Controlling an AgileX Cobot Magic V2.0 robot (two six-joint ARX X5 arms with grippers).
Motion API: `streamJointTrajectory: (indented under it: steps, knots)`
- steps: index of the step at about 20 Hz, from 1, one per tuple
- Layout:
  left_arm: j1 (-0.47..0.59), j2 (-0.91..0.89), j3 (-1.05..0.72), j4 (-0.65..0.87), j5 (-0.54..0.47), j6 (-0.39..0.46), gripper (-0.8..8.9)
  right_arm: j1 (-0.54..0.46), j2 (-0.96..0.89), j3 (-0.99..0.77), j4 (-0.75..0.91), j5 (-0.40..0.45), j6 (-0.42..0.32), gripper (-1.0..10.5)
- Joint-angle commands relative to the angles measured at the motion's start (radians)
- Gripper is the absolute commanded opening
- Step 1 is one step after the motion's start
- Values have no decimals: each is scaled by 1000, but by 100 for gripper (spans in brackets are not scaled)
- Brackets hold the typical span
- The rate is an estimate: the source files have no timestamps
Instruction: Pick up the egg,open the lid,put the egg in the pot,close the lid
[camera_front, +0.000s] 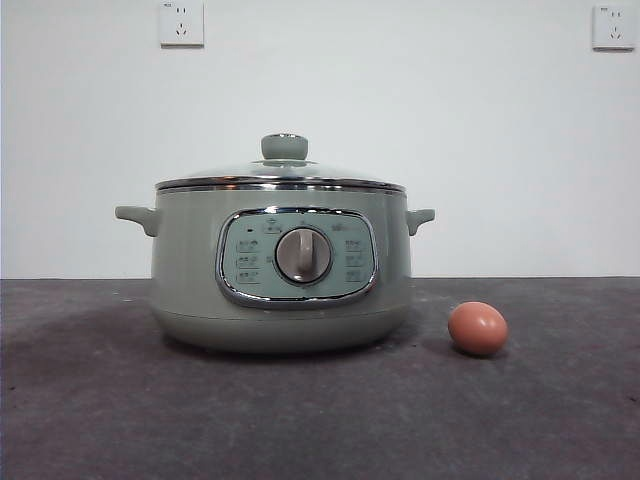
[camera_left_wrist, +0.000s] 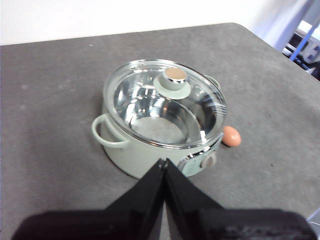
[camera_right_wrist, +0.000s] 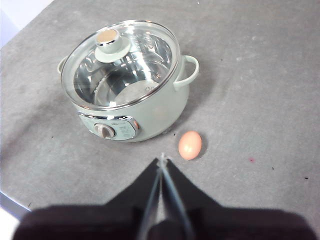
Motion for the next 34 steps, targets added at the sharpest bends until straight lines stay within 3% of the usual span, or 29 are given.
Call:
streamJointTrajectory:
  steps: [1,2,3,4,5,13,20,28,34]
  knots:
    - [-5,2,5,8,9,18,70,1,-2,9,9,-4,-10,251]
    - [-5,4,5,13,26,18,223,1,-2,9,8,-4,-10,388]
    - [-5,9,5,21,58,19,490,1,-2,9,8,-4,-6,545]
    - [-5,13,5,26,74,18,707,1,-2,9,8,-4,-6,635]
    - [-5,20,5,27,81,18,829,1,-2,9,8,-4,-6,670]
    - [-22,110,40,57,87,18,840,1,16,9,4,-4,-3,666]
    - [-206,394,233,158,67,18,840,1,104,9,8,-38,-3,662]
    - [-393,871,540,194,-193,99,840,1,155,9,8,-38,-3,662]
    - [-416,1082,626,217,-219,124,840,1,155,9,8,-37,-3,661]
